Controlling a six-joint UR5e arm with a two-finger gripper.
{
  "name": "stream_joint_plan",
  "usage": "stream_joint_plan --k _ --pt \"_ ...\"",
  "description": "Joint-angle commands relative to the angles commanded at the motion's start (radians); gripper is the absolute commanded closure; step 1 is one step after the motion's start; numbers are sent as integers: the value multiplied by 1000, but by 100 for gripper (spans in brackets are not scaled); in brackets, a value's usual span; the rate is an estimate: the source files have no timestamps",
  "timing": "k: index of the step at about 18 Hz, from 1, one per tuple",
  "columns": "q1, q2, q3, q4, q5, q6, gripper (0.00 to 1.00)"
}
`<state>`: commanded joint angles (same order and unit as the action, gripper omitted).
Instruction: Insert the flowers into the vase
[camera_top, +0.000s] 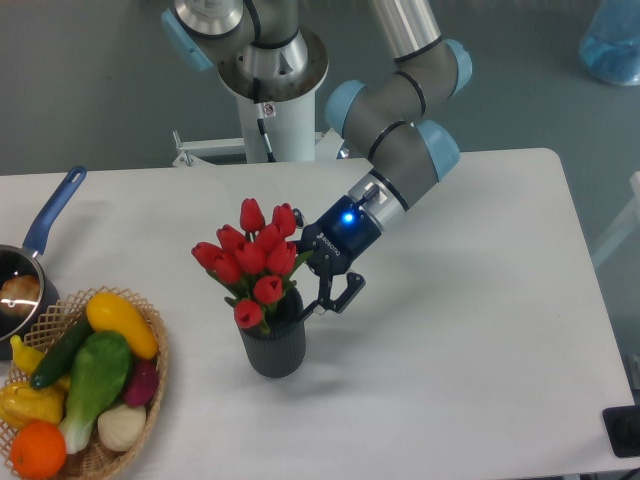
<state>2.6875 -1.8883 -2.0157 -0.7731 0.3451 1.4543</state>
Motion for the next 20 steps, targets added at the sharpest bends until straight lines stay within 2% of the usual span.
stream_joint_plan --k 6,11,13,17,20 --pt "18 57 6 -5 190 -25 0" --pt "37 109 11 -8 270 -28 0" --pt "54 139 12 -8 349 -28 0" --pt "113 196 80 -9 530 -28 0" --pt "181 207 116 -9 641 -25 0"
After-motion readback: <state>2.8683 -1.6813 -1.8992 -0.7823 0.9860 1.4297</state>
